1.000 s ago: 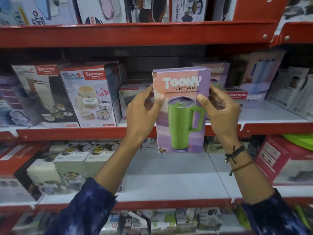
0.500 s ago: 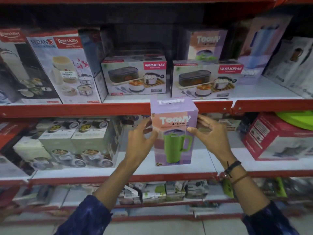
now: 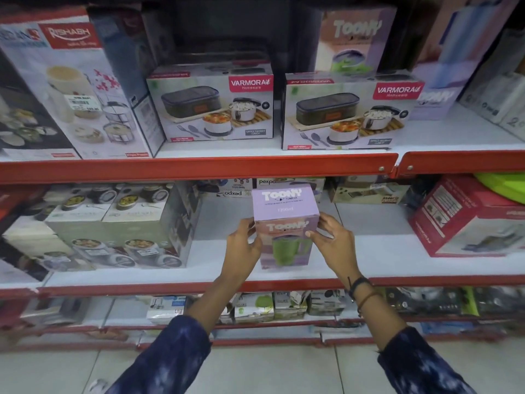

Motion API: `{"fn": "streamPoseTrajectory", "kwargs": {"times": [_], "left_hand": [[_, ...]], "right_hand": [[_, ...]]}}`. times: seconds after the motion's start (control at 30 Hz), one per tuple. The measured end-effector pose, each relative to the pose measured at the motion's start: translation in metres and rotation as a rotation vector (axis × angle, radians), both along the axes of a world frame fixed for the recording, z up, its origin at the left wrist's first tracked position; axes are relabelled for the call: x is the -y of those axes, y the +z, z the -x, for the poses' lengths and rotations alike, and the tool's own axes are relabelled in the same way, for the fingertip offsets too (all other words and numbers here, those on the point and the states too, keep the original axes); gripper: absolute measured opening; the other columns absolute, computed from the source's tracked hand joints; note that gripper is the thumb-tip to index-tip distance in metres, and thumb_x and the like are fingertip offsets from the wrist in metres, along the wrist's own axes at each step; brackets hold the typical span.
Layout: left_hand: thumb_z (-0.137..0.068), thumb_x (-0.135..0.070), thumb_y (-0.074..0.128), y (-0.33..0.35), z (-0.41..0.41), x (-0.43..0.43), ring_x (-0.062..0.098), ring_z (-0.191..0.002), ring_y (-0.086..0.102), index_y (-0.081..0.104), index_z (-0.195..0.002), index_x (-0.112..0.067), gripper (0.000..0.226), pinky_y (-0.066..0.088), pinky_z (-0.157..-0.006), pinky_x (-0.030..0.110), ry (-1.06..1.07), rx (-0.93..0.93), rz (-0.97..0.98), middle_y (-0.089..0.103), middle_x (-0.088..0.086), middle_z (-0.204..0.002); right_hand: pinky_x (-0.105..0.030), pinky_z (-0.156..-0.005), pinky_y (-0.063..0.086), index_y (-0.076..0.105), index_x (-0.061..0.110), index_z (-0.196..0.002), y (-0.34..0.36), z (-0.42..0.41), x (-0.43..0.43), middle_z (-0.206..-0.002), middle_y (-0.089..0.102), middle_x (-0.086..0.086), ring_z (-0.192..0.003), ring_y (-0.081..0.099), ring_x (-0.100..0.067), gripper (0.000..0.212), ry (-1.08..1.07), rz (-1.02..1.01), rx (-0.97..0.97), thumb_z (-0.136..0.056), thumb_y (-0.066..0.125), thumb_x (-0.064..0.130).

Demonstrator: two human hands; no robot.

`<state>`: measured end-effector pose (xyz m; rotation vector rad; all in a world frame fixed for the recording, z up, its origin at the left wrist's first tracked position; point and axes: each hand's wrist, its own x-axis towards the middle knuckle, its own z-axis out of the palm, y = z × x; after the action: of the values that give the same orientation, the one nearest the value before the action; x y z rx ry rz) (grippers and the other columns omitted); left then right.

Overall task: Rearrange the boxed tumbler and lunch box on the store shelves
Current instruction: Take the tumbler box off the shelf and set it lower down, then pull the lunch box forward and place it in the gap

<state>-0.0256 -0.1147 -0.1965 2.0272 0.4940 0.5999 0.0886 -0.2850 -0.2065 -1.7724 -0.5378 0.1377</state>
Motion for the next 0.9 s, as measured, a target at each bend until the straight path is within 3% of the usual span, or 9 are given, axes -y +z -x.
{"fn": "streamPoseTrajectory", "kwargs": {"times": [0.2,0.33,0.43,0.5,0.6,0.7,0.83,0.9], "left_hand": [[-0.084,0.01,0.05,-0.022,-0.01,-0.006,0.026,-0.113,0.06,0.049,-0.121,-0.001,0.038,0.05,-0.089,0.028,-0.003,-0.05,-0.009,0.062,0.016,-0.122],[-0.084,0.011,0.047,-0.03,-0.011,-0.009,0.025,-0.118,0.057,0.045,-0.127,-0.003,0.045,0.05,-0.087,0.024,-0.037,-0.058,0.006,0.059,0.014,-0.127],[-0.088,0.004,0.048,-0.032,-0.006,-0.003,0.025,-0.125,0.048,0.036,-0.133,-0.007,0.048,0.044,-0.099,0.03,-0.029,-0.015,-0.016,0.048,0.014,-0.136],[-0.089,-0.003,0.05,-0.025,-0.001,0.004,0.02,-0.126,0.042,0.033,-0.132,-0.013,0.047,0.035,-0.107,0.029,0.02,0.117,-0.122,0.042,0.012,-0.137],[-0.09,-0.012,0.05,0.01,-0.005,0.01,0.013,-0.124,0.039,0.044,-0.119,-0.012,0.03,0.03,-0.108,0.019,0.007,0.343,-0.367,0.044,0.007,-0.129],[-0.09,-0.014,0.049,0.061,-0.026,0.008,0.018,-0.121,0.043,0.049,-0.114,-0.005,0.025,0.033,-0.108,0.021,-0.064,0.477,-0.496,0.048,0.008,-0.125],[-0.091,-0.014,0.051,0.127,-0.067,0.0,0.021,-0.122,0.043,0.045,-0.122,-0.007,0.032,0.04,-0.105,0.035,-0.014,0.465,-0.412,0.047,0.014,-0.128],[-0.091,-0.018,0.052,0.145,-0.087,-0.004,0.023,-0.124,0.041,0.039,-0.13,-0.005,0.042,0.035,-0.105,0.032,0.022,0.362,-0.372,0.043,0.015,-0.134]], "right_hand": [[-0.005,-0.084,0.047,0.057,0.014,-0.125,-0.028,-0.008,-0.008,-0.116,0.065,0.0,-0.114,0.06,-0.02,0.046,-0.012,-0.003,-0.058,-0.081,0.07,0.006],[-0.006,-0.084,0.048,0.056,0.013,-0.125,-0.036,-0.007,-0.006,-0.116,0.064,0.001,-0.113,0.06,-0.02,0.045,-0.033,-0.039,-0.064,-0.082,0.069,0.005],[-0.022,-0.093,0.05,0.054,0.02,-0.124,-0.03,-0.006,-0.002,-0.116,0.063,-0.001,-0.113,0.059,-0.019,0.043,-0.012,-0.002,-0.036,-0.084,0.067,0.009],[-0.03,-0.097,0.048,0.054,0.023,-0.122,-0.02,-0.003,0.003,-0.119,0.063,-0.003,-0.11,0.058,-0.018,0.041,-0.041,0.011,0.036,-0.085,0.067,0.013],[-0.036,-0.097,0.049,0.056,0.02,-0.12,0.015,-0.009,0.014,-0.121,0.063,-0.003,-0.108,0.06,-0.019,0.035,-0.166,-0.073,0.146,-0.086,0.065,0.015],[-0.031,-0.092,0.051,0.056,0.023,-0.119,0.071,-0.029,0.024,-0.121,0.063,0.0,-0.107,0.061,-0.014,0.031,-0.275,-0.164,0.274,-0.089,0.061,0.017],[-0.027,-0.096,0.049,0.053,0.014,-0.124,0.137,-0.064,0.034,-0.129,0.059,-0.005,-0.117,0.056,-0.015,0.034,-0.389,-0.283,0.39,-0.09,0.059,0.016],[-0.025,-0.104,0.041,0.046,0.011,-0.132,0.155,-0.088,0.035,-0.137,0.053,-0.008,-0.124,0.05,-0.017,0.044,-0.415,-0.234,0.394,-0.09,0.059,0.016]]}}
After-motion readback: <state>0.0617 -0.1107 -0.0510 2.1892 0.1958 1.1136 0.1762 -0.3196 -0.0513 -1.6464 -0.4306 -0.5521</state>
